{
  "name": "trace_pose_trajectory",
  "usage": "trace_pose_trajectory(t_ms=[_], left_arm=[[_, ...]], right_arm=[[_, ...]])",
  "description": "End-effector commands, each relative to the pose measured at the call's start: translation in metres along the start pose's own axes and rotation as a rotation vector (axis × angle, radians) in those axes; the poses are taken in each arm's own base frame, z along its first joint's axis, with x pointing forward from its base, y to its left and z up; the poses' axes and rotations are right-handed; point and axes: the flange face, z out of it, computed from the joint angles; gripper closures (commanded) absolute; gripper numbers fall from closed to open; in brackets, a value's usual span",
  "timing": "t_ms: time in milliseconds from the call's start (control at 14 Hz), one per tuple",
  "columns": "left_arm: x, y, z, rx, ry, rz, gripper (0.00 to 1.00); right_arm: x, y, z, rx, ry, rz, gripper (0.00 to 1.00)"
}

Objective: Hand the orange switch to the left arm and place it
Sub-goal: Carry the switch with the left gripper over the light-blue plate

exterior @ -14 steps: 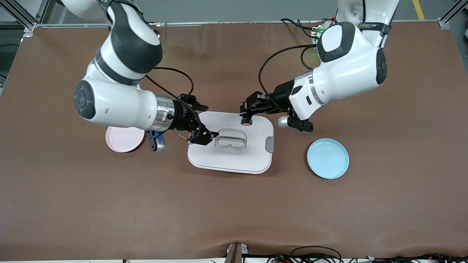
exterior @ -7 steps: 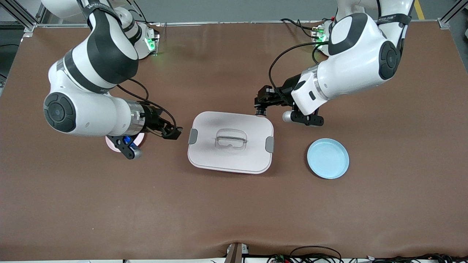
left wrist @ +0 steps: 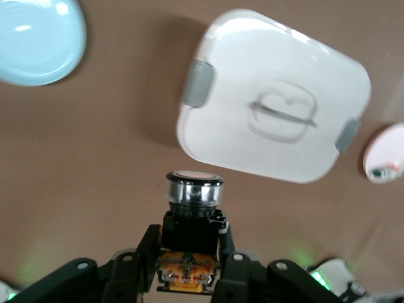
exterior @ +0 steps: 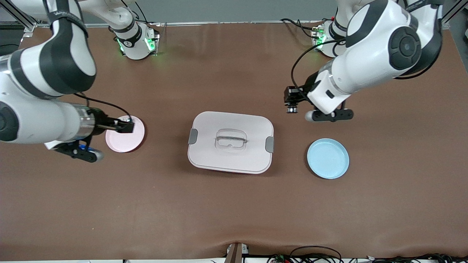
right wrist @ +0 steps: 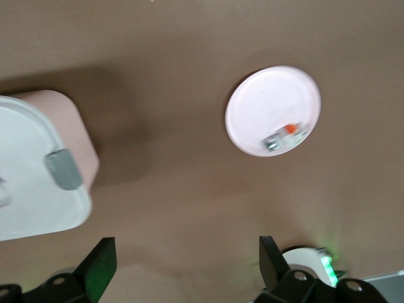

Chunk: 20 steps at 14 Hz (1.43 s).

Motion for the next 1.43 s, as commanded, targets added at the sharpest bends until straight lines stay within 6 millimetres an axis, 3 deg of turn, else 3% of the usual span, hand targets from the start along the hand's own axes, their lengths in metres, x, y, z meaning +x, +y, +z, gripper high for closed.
trace_pose_trajectory(t_ms=[0,287,502,788,1218,1362], left_arm=[[-0.002,-0.021,-0.029,0.029,0.050,-0.182,1.00],[0.016,-0.047,-0.039,0.116,0.177,-0.464,1.00],[0.037,-0.066,-0.036,0.153,0.251,-0.628,1.00],[0.068,-0.106,-0.042,0.109,0.279,-0.819,1.00],[0.102,-0.141,0.010,0.064,0.376,-1.022,1.00],[0.108,-0.150,0.027,0.063,0.386,-1.031,1.00]], right_arm=[[0.002,0.037,-0.012,-0.042,0.008,-0.103,0.00],[0.023,0.099,-0.016,-0.096,0.019,-0.334,0.00],[0.036,0.133,-0.019,-0.080,0.042,-0.328,0.00],[0.036,0.136,-0.019,-0.079,0.046,-0.297,0.00],[0.033,0.123,-0.019,-0.077,0.051,-0.224,0.00],[0.024,0.127,-0.031,-0.077,0.073,-0.213,0.00]])
